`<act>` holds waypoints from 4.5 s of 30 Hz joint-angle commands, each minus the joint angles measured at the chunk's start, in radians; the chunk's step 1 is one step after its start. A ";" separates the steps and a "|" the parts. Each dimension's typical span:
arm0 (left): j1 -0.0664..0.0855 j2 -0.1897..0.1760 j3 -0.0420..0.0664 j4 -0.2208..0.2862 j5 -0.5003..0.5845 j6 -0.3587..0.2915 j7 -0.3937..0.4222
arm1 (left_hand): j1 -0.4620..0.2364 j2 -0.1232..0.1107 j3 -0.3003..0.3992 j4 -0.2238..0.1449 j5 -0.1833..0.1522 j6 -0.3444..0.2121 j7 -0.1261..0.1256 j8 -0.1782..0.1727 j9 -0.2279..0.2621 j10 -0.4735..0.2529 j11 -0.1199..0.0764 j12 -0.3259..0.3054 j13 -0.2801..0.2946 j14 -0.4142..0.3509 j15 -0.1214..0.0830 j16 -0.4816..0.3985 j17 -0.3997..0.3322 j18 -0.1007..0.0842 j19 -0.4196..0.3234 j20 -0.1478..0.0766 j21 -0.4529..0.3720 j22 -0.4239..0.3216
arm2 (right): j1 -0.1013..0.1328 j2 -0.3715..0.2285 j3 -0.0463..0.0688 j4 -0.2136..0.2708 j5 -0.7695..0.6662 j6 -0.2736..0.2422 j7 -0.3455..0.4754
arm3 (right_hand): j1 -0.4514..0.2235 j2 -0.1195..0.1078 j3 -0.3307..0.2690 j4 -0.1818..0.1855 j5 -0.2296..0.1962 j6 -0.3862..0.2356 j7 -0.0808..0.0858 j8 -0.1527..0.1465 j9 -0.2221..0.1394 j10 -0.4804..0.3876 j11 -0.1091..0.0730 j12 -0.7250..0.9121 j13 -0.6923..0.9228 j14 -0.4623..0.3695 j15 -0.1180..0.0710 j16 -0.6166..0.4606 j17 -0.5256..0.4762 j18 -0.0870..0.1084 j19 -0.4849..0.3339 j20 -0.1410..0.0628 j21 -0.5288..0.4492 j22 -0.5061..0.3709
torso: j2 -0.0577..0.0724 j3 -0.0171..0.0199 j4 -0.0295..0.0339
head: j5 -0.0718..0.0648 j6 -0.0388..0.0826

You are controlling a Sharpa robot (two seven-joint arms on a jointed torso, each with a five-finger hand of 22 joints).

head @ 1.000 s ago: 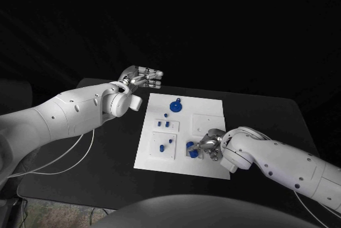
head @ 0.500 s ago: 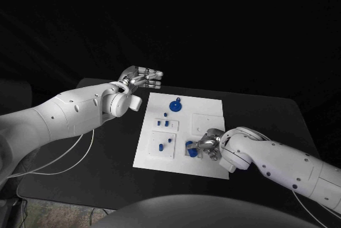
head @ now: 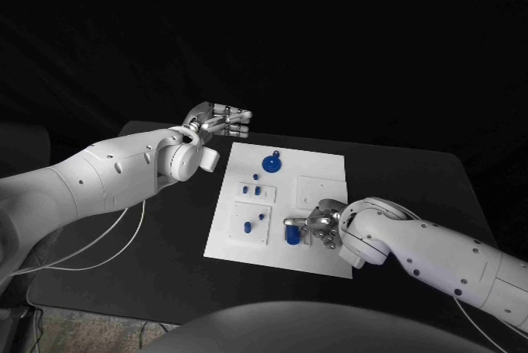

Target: Assemble the parts on the task board

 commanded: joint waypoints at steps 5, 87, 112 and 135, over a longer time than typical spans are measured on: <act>0.001 -0.002 0.001 0.003 0.005 0.016 0.001 | -0.010 -0.001 0.001 0.005 -0.001 -0.008 0.001 -0.002 0.001 -0.007 0.003 -0.006 -0.001 -0.010 0.000 -0.002 0.000 0.016 -0.005 0.006 -0.001 -0.002 | -0.001 -0.019 0.000 0.032 -0.032 0.013 0.028 | 0.002 0.010 -0.010 -0.006 0.004 0.010 -0.001 -0.004 0.008 0.009 -0.001 0.006 -0.002 0.006 0.001 -0.003 -0.002 0.007 0.050 -0.001 0.006 0.002 | -0.001 0.0003 -0.0015 | 0.001 0.000; 0.001 -0.005 0.000 0.002 0.003 0.026 -0.014 | -0.012 0.000 0.003 0.012 -0.004 -0.009 0.003 -0.002 0.001 -0.008 0.004 -0.006 -0.001 -0.014 0.001 -0.002 0.000 0.017 -0.006 0.008 -0.005 -0.002 | -0.012 -0.013 0.001 -0.007 -0.096 0.114 0.052 | 0.083 0.001 0.517 -0.313 0.024 0.069 -0.037 -0.004 0.123 0.034 -0.021 0.029 0.034 0.009 -0.004 0.003 -0.012 -0.017 0.051 -0.008 0.025 0.014 | 0.000 -0.0008 0.0007 | -0.002 0.000; 0.000 -0.028 -0.001 0.035 -0.007 0.006 0.004 | -0.007 -0.007 0.002 0.004 -0.010 -0.008 0.003 -0.002 0.001 -0.008 0.004 -0.006 -0.001 -0.013 0.001 -0.002 0.001 0.016 -0.006 0.007 -0.005 -0.001 | -0.016 -0.237 0.127 0.082 -0.059 0.137 0.097 | 0.113 -0.023 0.353 -0.238 -0.010 0.001 -0.001 -0.005 0.009 0.047 -0.003 0.107 0.082 0.006 0.004 0.005 -0.020 -0.005 0.051 -0.001 0.029 0.008 | -0.004 -0.0026 -0.0106 | -0.045 0.009; -0.008 -0.034 -0.001 0.054 -0.020 0.007 -0.003 | -0.004 -0.017 -0.010 -0.024 -0.026 -0.013 0.005 -0.003 0.001 -0.014 0.006 -0.006 -0.001 -0.013 0.001 -0.002 0.000 0.015 -0.007 0.007 -0.006 -0.001 | -0.045 -0.197 0.108 0.032 -0.262 0.143 -0.031 | 0.144 -0.083 0.417 -0.179 -0.009 0.012 -0.002 -0.004 -0.013 0.053 -0.003 0.088 0.084 0.008 0.006 0.000 -0.017 -0.007 0.052 0.000 0.039 0.003 | -0.006 -0.0019 -0.0138 | -0.061 0.000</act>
